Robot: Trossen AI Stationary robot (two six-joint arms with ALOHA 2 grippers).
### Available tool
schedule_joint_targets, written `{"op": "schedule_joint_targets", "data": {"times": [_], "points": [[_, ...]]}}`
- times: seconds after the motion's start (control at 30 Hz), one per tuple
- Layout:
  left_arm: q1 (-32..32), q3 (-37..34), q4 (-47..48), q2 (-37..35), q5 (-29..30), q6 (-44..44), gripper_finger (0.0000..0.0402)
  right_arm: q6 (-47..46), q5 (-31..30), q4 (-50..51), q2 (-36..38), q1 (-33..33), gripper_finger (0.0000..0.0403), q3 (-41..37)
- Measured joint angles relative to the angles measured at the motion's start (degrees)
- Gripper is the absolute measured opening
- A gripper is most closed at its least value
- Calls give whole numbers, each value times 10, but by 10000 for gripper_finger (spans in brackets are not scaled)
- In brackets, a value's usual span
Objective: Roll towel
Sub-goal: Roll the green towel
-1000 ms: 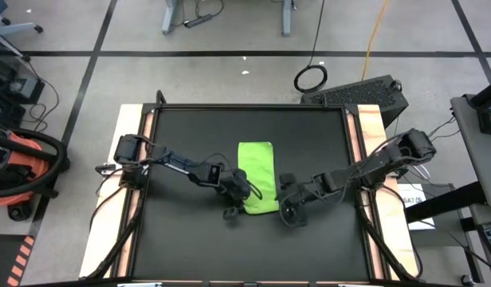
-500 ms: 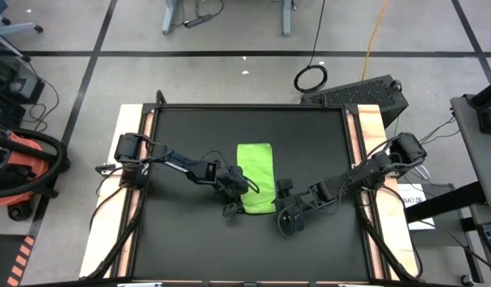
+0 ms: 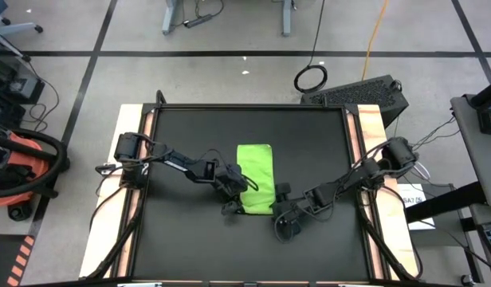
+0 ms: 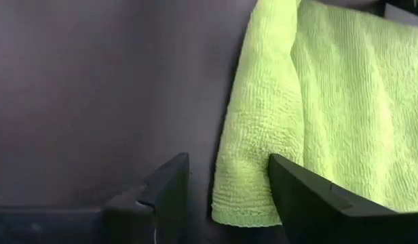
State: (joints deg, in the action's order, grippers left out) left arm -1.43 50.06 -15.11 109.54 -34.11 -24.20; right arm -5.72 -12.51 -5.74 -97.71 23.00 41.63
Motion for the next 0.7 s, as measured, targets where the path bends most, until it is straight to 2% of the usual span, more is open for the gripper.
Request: {"op": "schedule_joint_targets", "data": {"times": [0.27,0.43,0.6,0.7], "points": [[8,0,-5,0,-30,-8,13,-30,-34,-2,-12,0,172,0],[7,0,-5,0,-32,-7,13,-63,-34,-1,-12,-6,112,0],[4,0,-10,0,-32,4,41,-107,22,-4,-12,-24,19,1],[-1,0,-12,0,-31,6,88,-129,73,-5,-10,-37,11,1]]}}
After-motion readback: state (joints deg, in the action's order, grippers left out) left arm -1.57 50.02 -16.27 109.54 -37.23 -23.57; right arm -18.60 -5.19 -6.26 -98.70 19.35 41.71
